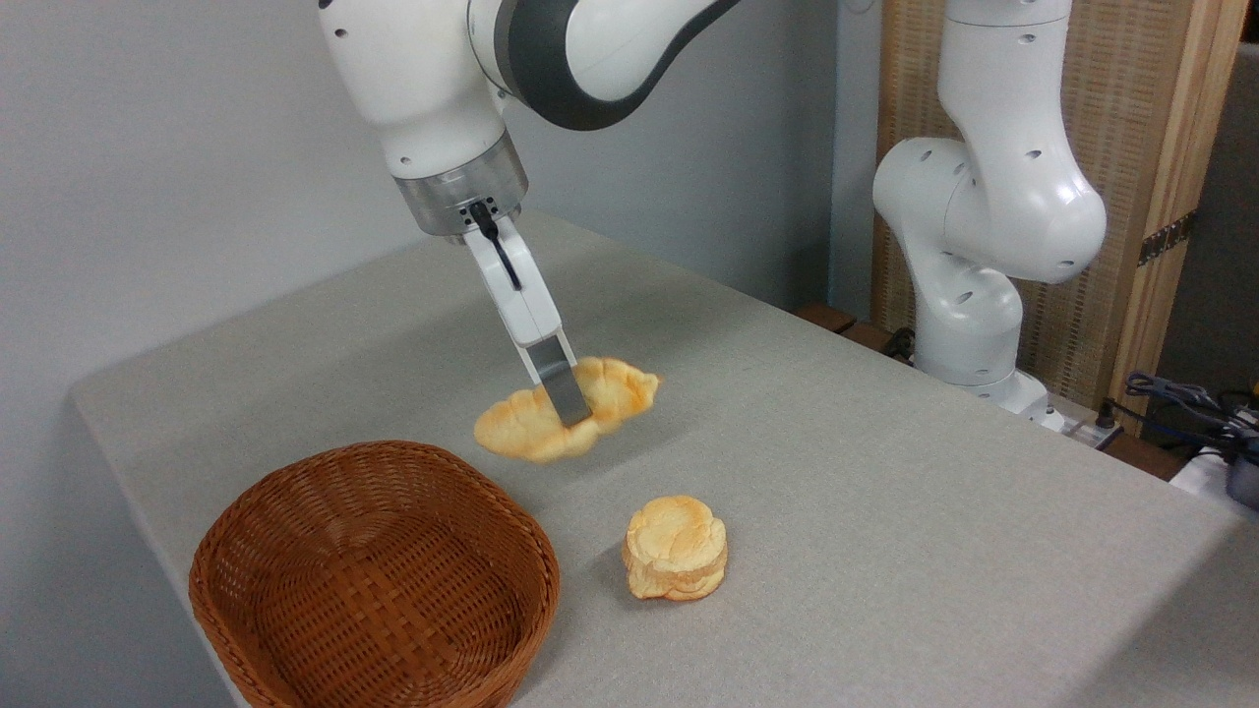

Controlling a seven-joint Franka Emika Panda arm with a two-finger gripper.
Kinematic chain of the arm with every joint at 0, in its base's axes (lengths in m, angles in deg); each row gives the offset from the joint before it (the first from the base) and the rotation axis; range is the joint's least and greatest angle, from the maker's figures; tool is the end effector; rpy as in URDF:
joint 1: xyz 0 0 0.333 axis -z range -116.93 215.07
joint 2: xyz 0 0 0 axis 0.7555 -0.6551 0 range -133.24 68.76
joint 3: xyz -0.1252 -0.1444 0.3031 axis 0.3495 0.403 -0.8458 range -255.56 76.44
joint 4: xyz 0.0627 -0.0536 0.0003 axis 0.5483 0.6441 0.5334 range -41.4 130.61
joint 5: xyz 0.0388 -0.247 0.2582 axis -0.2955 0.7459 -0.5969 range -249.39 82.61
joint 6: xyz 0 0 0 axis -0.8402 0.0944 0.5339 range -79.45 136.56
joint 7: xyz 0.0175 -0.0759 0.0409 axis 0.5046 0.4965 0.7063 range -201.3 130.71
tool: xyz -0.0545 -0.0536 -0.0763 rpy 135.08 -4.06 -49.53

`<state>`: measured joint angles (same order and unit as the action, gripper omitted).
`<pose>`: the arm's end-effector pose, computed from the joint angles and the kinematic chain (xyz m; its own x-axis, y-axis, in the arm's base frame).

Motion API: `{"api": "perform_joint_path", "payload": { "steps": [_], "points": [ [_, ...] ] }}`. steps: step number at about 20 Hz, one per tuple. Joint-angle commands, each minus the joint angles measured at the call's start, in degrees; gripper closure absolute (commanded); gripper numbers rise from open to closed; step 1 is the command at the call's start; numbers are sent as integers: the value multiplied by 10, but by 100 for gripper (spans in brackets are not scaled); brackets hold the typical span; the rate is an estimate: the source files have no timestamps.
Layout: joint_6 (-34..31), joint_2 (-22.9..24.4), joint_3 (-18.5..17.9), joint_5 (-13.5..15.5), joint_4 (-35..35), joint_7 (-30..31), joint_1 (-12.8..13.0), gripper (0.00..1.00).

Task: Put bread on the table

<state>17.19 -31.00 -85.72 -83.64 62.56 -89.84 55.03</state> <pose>0.4919 -0.0848 0.5484 0.4213 -0.8994 -0.1161 -0.8871 -0.4353 0.1534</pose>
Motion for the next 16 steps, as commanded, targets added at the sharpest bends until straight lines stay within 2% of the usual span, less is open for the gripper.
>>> {"api": "perform_joint_path", "payload": {
  "steps": [1, 8, 11, 13, 16],
  "points": [
    [-8, -1, -1, 9, 2, -7, 3, 0],
    [3, -2, -1, 8, 0, -6, 3, 0],
    [28, 5, -3, -10, -6, -6, 3, 0],
    [47, 9, -9, -19, -19, -3, 1, 0],
    [52, 9, -22, -14, -48, 5, -2, 0]
  ]
}}
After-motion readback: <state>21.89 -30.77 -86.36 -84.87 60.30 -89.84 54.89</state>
